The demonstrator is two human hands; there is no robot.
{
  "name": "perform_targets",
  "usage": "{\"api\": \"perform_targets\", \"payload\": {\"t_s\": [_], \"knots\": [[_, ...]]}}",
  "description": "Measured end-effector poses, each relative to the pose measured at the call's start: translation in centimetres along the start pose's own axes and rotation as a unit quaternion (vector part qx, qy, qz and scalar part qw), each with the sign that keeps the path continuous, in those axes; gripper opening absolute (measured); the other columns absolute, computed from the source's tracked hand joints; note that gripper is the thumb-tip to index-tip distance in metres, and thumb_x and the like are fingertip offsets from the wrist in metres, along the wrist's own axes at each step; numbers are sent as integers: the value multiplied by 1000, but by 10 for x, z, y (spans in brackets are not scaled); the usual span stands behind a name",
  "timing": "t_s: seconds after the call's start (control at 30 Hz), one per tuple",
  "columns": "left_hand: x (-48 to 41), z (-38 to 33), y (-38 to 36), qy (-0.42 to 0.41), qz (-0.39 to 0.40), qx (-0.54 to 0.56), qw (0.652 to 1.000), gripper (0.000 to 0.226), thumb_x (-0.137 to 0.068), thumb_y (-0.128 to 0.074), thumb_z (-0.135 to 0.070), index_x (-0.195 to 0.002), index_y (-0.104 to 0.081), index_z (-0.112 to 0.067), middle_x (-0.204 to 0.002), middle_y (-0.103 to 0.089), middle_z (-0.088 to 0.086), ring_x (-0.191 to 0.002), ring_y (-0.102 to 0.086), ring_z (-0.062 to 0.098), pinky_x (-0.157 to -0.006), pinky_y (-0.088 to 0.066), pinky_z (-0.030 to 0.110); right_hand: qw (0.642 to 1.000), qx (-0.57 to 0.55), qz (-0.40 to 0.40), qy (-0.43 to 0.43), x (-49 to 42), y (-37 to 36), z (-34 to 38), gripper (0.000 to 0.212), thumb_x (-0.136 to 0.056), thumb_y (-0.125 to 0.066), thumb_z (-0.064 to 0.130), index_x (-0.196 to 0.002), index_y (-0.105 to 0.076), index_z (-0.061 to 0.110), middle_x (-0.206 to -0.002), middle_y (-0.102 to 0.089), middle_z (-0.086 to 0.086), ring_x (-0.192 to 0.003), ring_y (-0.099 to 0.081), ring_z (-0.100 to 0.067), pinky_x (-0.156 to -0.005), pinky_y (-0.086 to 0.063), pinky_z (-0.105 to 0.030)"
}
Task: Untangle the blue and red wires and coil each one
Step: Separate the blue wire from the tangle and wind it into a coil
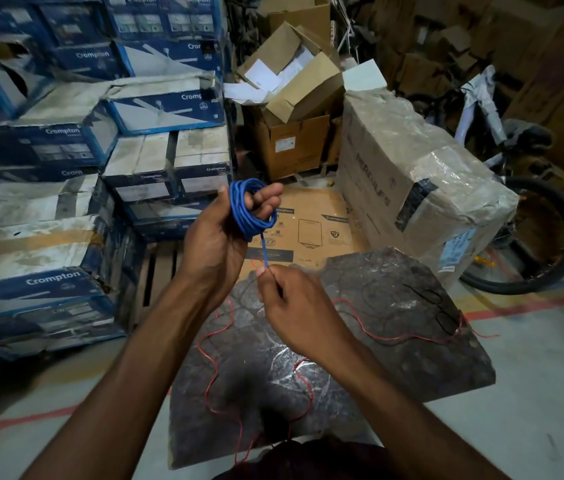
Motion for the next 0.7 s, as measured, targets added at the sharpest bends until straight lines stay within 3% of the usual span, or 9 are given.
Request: {"api": "perform_targets", "payload": {"t_s": [0.07,0.17,0.27,0.33,0.43,0.53,0.63,0.7], "knots": [[1,5,-2,-30,-12,-101,994,49,-110,-22,-30,-86,-58,-6,-114,-73,17,-108,-69,26,-97,-52,33,997,72,-11,3,2,7,8,47,-108,-39,37,-63,-34,25,-58,-42,3,-64,-47,-28,-64,-31,-36],[5,8,-7,-68,-13,-258,964,52,-110,-21,-29,-103,-67,-6,-113,-74,10,-106,-69,20,-96,-53,31,989,143,-39,-7,5,24,17,39,-107,-38,39,-73,-47,22,-74,-65,-9,-70,-57,-32,-65,-32,-34],[7,15,-7,-79,-8,-334,939,52,-111,-22,-27,-113,-66,0,-114,-73,7,-107,-69,18,-94,-53,29,980,179,-87,17,7,38,27,34,-106,-40,37,-85,-59,19,-83,-69,-8,-74,-63,-33,-62,-43,-37],[9,18,-7,-78,1,-353,932,49,-110,-24,-31,-112,-67,-8,-111,-74,4,-106,-69,18,-92,-53,29,975,175,-123,52,6,44,30,29,-105,-45,36,-89,-62,19,-82,-67,-3,-72,-63,-29,-62,-50,-40],[13,21,-6,-69,20,-379,923,47,-109,-27,-36,-102,-70,-16,-102,-75,4,-97,-70,15,-87,-54,27,963,170,-173,113,7,53,31,21,-100,-57,31,-85,-64,19,-78,-65,1,-70,-59,-24,-58,-48,-38],[16,20,-10,-54,33,-414,908,50,-109,-30,-35,-102,-66,-2,-93,-71,10,-87,-64,10,-84,-52,35,942,218,-204,156,9,63,33,16,-97,-62,34,-86,-65,23,-77,-64,6,-73,-55,-20,-52,-37,-30],[21,25,-11,32,30,-351,935,53,-108,-32,-38,-101,-67,1,-87,-71,11,-84,-64,12,-81,-52,30,921,256,-230,182,10,70,34,20,-98,-64,39,-84,-65,25,-76,-60,8,-73,-53,-16,-53,-21,-26],[22,32,-9,100,29,-283,953,53,-107,-34,-42,-100,-72,-7,-89,-74,10,-86,-67,19,-84,-51,38,926,232,-238,181,10,72,31,24,-97,-66,43,-82,-61,24,-76,-59,9,-73,-52,-14,-50,-26,-27]]}}
Point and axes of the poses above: each hand's wrist, its own x-axis away from the middle knuckle, its own y-axis out of the back of the hand, z = x × y, the point moved 6 cm from there along -x, towards the middle knuckle
